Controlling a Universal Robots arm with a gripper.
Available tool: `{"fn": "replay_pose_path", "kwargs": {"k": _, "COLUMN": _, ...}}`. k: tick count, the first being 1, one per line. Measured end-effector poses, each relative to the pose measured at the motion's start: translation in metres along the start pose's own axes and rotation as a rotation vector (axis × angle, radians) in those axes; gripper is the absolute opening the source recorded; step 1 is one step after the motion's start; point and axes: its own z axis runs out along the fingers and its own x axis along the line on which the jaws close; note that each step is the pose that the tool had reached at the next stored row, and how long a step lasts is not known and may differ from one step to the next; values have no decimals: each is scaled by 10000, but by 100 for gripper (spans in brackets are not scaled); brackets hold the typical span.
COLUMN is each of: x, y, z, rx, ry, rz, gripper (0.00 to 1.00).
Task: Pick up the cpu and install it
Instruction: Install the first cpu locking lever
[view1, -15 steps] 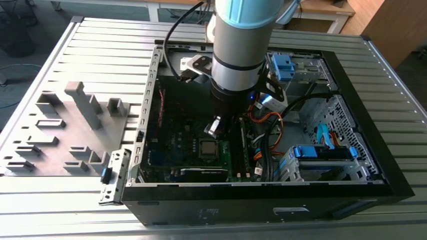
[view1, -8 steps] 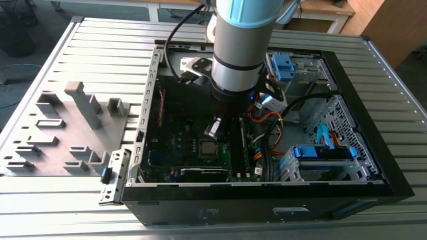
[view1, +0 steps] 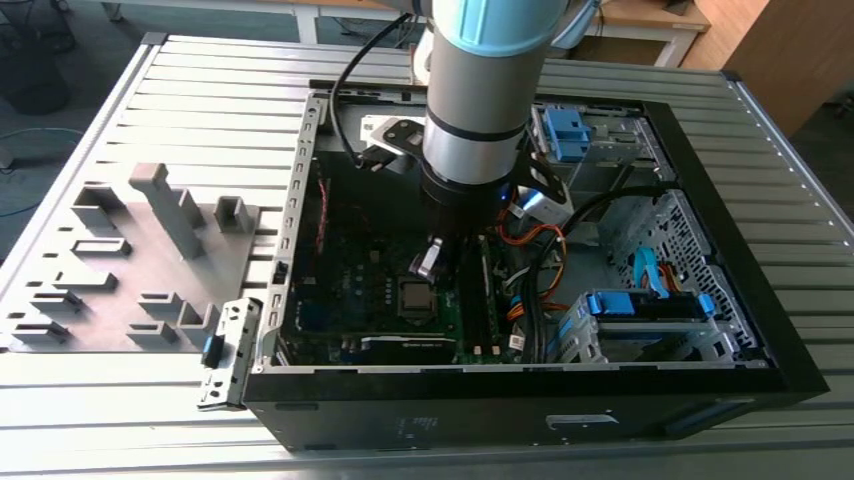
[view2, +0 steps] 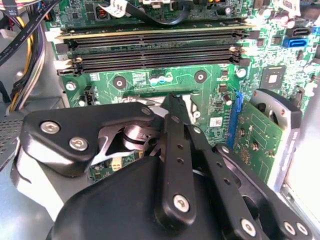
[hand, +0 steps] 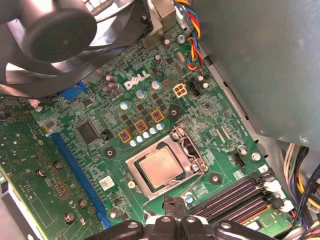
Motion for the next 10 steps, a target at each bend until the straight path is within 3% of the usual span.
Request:
{"fn": "replay_pose_path", "kwargs": {"k": 6, "x": -4, "y": 3, "z": 63, "rx": 0, "ry": 0, "rz": 0, "gripper": 12}}
{"fn": "replay_pose_path", "kwargs": {"k": 10, "x": -4, "y": 3, "z": 71, "rx": 0, "ry": 3, "rz": 0, "gripper": 12}}
